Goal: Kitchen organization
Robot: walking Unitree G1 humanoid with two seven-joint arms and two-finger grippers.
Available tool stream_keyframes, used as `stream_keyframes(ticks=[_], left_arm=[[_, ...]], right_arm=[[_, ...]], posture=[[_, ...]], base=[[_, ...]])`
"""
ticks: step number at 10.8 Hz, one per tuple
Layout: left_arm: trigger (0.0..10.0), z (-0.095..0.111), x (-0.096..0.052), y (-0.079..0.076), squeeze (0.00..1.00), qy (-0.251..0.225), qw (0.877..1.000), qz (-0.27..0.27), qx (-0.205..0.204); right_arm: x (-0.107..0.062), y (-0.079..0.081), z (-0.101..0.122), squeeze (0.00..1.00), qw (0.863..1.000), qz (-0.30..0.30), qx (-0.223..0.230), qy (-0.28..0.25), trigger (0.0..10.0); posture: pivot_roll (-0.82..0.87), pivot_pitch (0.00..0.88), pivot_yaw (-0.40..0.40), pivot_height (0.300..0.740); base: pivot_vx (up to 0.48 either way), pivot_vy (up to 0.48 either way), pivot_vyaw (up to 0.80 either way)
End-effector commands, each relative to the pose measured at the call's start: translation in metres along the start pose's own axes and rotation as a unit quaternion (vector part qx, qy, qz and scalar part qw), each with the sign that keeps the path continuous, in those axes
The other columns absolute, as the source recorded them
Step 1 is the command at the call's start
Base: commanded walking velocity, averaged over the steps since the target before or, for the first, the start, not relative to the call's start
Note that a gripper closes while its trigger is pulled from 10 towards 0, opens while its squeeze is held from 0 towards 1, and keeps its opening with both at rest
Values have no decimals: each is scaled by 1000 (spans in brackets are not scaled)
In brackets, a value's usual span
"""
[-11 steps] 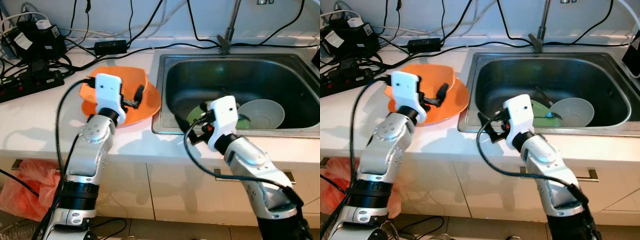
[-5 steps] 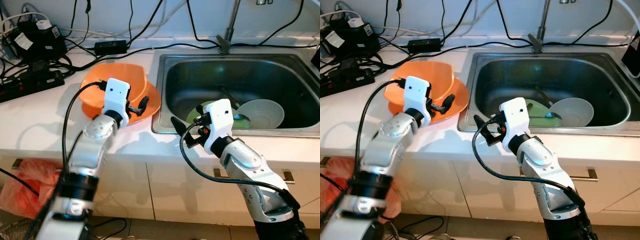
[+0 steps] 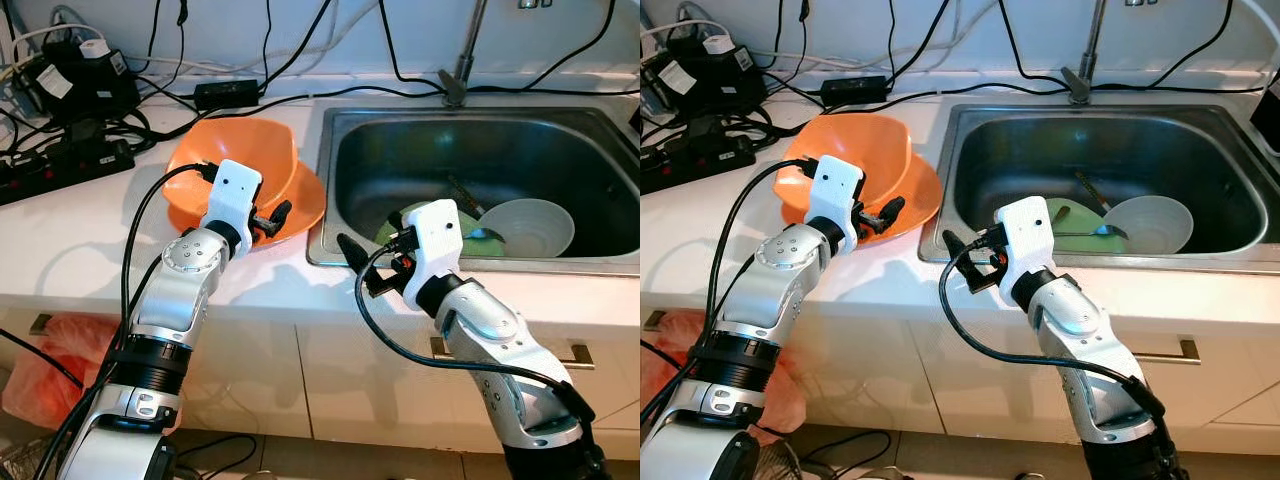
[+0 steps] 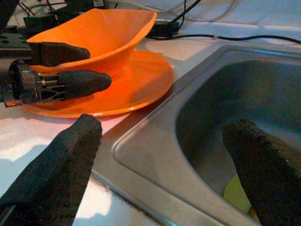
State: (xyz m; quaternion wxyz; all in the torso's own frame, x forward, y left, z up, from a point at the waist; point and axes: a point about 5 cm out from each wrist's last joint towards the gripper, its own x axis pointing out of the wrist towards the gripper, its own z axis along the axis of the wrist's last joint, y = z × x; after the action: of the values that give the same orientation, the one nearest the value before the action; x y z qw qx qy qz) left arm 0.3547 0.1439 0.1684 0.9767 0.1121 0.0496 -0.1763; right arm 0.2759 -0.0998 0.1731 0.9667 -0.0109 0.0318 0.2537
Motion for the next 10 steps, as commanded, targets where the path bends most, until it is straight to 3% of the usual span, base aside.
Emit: stream_keyframes(ticks=[1, 10], left_arm=[[0, -2, 0, 2, 0, 8, 1000, -5, 8], [0, -5, -2, -2, 0, -5, 999, -6, 44]], right_arm=[[-1, 2, 2, 0, 1000, -1, -4, -2, 10000], [-5, 1, -5, 0, 1000, -3, 5, 10, 10000]], posture=[[122, 34, 86, 740], [112, 39, 82, 740]], base=[[0, 0, 0], [0, 0, 0]])
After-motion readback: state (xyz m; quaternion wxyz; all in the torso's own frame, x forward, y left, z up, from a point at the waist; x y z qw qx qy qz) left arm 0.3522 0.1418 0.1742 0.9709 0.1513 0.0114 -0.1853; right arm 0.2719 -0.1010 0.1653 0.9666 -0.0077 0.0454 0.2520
